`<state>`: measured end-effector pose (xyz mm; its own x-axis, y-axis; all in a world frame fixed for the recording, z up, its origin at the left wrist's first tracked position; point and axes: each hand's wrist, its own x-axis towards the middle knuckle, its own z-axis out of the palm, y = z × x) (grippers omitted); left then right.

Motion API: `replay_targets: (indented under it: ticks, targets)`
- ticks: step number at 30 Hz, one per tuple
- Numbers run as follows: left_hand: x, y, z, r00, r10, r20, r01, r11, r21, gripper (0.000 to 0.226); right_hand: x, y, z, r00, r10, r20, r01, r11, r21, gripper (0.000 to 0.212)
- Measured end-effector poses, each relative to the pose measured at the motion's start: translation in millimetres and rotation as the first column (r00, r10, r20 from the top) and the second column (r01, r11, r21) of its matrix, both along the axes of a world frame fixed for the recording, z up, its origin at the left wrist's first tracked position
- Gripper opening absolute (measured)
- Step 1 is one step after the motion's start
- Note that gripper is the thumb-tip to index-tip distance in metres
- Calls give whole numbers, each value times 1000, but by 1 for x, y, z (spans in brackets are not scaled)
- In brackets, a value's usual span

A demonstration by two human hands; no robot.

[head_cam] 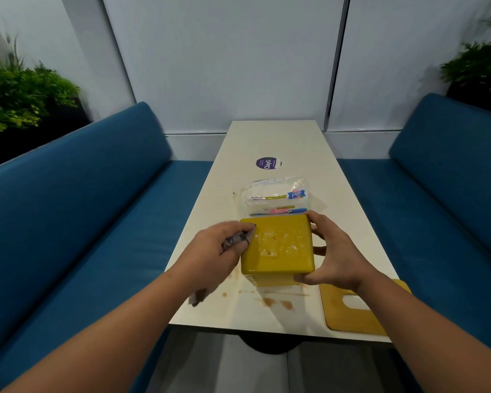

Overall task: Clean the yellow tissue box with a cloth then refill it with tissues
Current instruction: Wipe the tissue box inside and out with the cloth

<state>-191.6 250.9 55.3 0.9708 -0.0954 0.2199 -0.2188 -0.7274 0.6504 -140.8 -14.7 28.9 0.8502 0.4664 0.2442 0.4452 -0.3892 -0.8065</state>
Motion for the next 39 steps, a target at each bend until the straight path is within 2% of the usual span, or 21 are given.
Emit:
replay_targets:
  ticks: [2, 5, 9, 14, 17, 20, 26, 34, 36, 39]
  targets:
    - [-3, -3, -5, 997, -1, -82, -6, 997, -80, 40, -1, -1, -4, 1000, 7, -22, -7, 1000, 2, 112]
    - [-3, -5, -10, 994, 30, -108, -44, 990, -131, 43, -1, -3, -7, 999, 17, -47, -17, 1000, 17, 117]
    - [-2, -7, -10, 994, 48, -100, -61, 989, -131, 44, -1, -4, -9, 996, 34, -79, -32, 999, 30, 123]
    - [-2, -11, -8, 993, 62, -96, -73, 991, -116, 44, -6, 1, -17, 1000, -22, -4, 22, 1000, -7, 127]
    - [-2, -14, -9, 994, 59, -94, -68, 993, -97, 45, -8, 5, -22, 998, -56, 38, 57, 998, -11, 124]
    - [-4, -13, -9, 994, 60, -96, -70, 993, -97, 46, -7, 6, -20, 992, -84, 91, 88, 995, -39, 112]
    - [-4, -14, -5, 997, 57, -56, -61, 996, -61, 45, 1, 1, -9, 997, -22, 70, 24, 999, -27, 110]
    - [-6, -12, 0, 991, 3, 131, -26, 985, 169, 35, 2, 0, -10, 995, -3, 98, 7, 999, -45, 111]
    - [-11, -11, 2, 979, -120, 164, 73, 961, 268, 30, 2, -1, -10, 995, 4, 103, 0, 999, -39, 110]
    - [-12, -9, 7, 940, -314, 136, 229, 873, 431, 35, 1, -1, -9, 992, 13, 123, -10, 999, -30, 106]
